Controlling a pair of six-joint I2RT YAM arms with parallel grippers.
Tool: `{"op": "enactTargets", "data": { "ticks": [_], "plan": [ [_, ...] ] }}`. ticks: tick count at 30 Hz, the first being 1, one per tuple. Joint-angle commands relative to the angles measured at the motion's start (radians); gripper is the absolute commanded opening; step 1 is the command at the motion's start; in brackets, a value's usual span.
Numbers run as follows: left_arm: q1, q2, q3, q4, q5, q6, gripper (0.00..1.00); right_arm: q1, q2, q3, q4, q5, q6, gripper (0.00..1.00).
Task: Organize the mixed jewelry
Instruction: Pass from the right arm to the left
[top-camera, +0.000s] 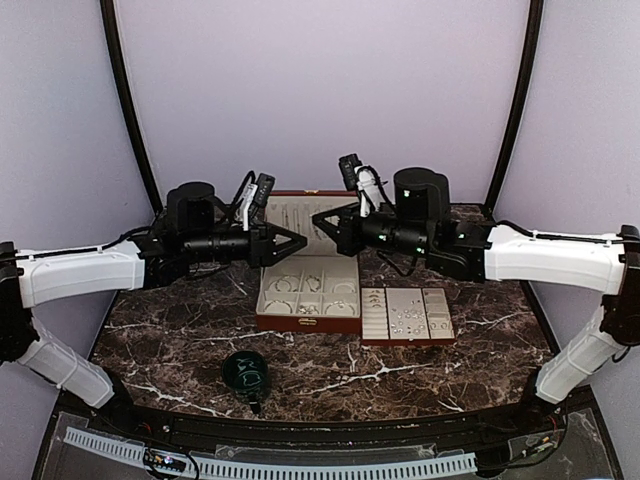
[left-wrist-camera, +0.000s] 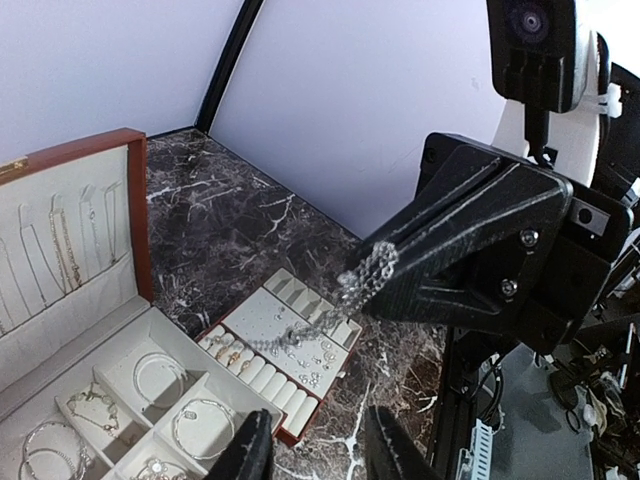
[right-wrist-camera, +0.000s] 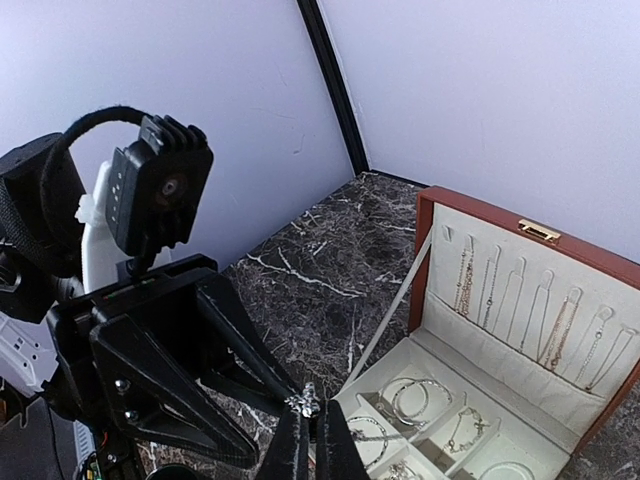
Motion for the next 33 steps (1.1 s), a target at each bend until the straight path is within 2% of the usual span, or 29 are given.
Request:
{"op": "enactTargets", "data": {
  "ticks": [1,5,15,33],
  "plan": [
    [-0.016,0.029,0.049,0.07,0.005,0.006,0.31,-0.01,-0.027,-0.015,0.022,-0.032,0.022,0.0],
    [-0.018,0.045,0.058,0.101,-0.004,-0.003,0.29,-0.014,-0.028,-0.02,0.022,-0.037,0.024,0.0],
    [-0.018,0.067,0.074,0.142,-0.012,-0.024,0.17,-0.017,-0.026,-0.022,0.024,-0.057,0.031,0.0],
    [-0.019,0.107,0.083,0.164,-0.002,-0.047,0.08,-0.02,-0.032,-0.025,0.031,-0.058,0.04,0.0]
  ]
}}
